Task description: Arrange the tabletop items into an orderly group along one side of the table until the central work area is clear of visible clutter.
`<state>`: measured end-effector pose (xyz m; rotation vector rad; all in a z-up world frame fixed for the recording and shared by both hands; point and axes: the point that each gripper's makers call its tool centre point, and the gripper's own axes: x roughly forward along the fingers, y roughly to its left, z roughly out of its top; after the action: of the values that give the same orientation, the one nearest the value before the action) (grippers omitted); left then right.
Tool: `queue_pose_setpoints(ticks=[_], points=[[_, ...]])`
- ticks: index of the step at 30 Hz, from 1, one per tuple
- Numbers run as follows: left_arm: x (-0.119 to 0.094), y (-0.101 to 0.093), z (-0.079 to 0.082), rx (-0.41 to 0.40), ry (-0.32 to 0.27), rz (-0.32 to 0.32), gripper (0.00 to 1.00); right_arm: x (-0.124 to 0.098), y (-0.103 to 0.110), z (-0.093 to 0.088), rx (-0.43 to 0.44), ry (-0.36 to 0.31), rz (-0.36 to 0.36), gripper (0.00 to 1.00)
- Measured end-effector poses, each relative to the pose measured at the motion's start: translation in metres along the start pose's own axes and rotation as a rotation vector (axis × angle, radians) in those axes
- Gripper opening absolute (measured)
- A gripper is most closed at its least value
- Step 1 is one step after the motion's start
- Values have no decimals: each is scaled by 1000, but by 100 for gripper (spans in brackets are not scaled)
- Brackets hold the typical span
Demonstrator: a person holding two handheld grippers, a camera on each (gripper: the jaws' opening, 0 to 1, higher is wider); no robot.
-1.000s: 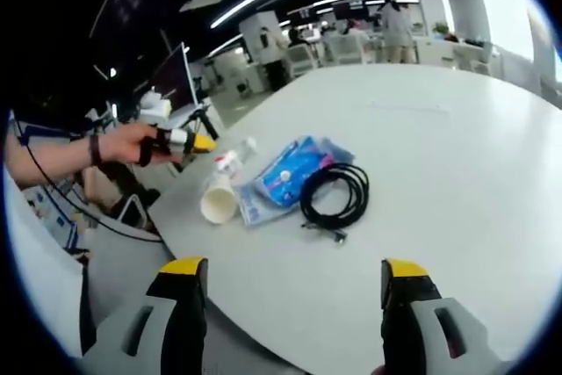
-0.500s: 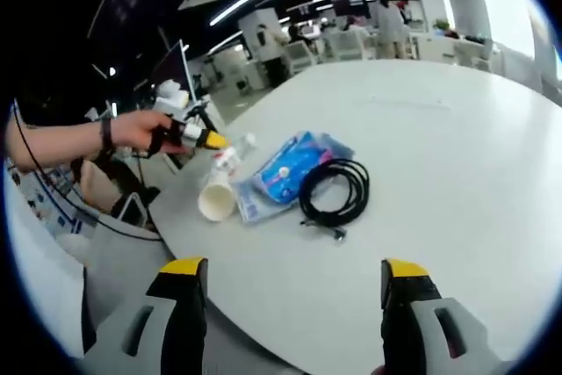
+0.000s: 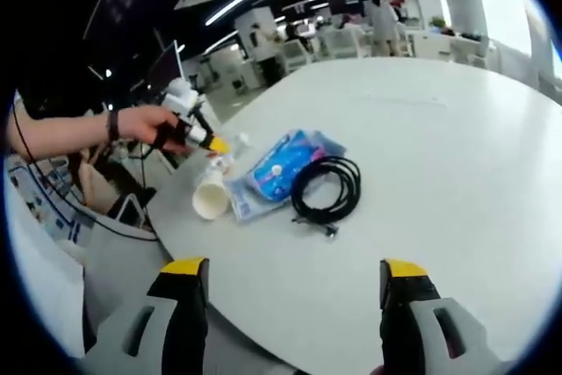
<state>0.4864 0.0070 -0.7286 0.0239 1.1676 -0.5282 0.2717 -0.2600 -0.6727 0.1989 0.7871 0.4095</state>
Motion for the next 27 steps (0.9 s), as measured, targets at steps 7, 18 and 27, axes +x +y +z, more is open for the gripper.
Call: queue_pose_setpoints(ticks=[7,18,27], points=[[7,2,-2,35,26,15,43,-1,-5,-3,6,9,-13,81],[10,7,0,-14,9,27,37,-3,-9,0,8,8,-23,80],[1,16,4,-43,-43,38,35,-3,-9,-1,3,10,-21,80]])
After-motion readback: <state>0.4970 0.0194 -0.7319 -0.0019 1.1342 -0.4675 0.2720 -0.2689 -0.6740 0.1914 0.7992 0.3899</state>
